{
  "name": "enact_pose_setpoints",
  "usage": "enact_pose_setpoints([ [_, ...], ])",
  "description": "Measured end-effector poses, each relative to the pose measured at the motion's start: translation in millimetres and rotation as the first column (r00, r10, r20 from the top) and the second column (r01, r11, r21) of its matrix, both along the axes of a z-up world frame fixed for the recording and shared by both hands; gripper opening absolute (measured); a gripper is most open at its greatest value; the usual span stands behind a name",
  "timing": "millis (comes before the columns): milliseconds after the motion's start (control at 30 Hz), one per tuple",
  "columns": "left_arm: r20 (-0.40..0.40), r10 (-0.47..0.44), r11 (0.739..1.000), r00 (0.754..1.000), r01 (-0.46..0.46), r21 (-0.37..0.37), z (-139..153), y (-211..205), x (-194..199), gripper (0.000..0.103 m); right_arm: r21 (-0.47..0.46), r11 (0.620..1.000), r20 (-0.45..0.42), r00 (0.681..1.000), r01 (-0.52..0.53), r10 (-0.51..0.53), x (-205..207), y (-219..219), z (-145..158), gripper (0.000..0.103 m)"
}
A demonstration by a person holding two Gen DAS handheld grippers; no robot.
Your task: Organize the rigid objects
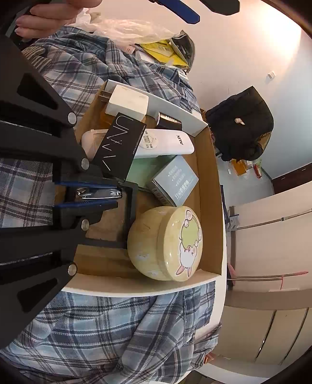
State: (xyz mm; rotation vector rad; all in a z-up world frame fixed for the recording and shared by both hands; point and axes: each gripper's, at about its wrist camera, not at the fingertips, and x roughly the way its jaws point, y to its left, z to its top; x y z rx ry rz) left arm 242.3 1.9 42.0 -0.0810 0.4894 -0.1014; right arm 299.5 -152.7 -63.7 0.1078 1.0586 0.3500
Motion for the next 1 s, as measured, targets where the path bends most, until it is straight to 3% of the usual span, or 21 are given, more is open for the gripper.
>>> enact_pose_setpoints([
  [200,0.015,0.006,1.0,1.0,-0.006,0.002,4.3,2.4,-4.9,0.103,-0.01,1.0,0.022,1.0,0.012,-0.012,-4.0,-5.7,11.9,0.009],
  [400,0.075,0.018,1.0,0.997,-0.02,0.019,25.2,4.3,-20.2,0.103,-0.053,0.997,0.168,0.984,0.062,-0.052,-21.3,-12.7,53.1,0.009],
  [500,0.104,0.031,0.999,0.994,-0.028,-0.033,38.8,7.0,-34.2,0.103,-0.091,0.987,0.274,0.956,0.13,-0.101,-39.9,-20.6,82.8,0.009],
  [600,0.148,0.126,0.992,0.981,-0.127,-0.004,50.2,5.5,-57.0,0.103,-0.085,0.987,0.352,0.931,0.136,-0.098,-66.0,-30.8,114.0,0.009],
  [700,0.203,0.094,0.996,0.975,-0.089,-0.03,67.1,10.8,-86.6,0.103,-0.066,0.984,0.435,0.893,0.162,-0.118,-98.1,-42.7,144.8,0.009],
  [867,0.338,0.082,0.996,0.938,-0.068,-0.052,102.3,18.6,-154.9,0.103,-0.003,0.986,0.554,0.821,0.166,-0.137,-154.1,-51.9,185.7,0.01],
  [1000,0.419,0.053,0.998,0.907,-0.054,-0.008,117.1,15.6,-202.3,0.103,-0.008,0.992,0.622,0.777,0.129,-0.096,-197.7,-46.6,200.0,0.043],
])
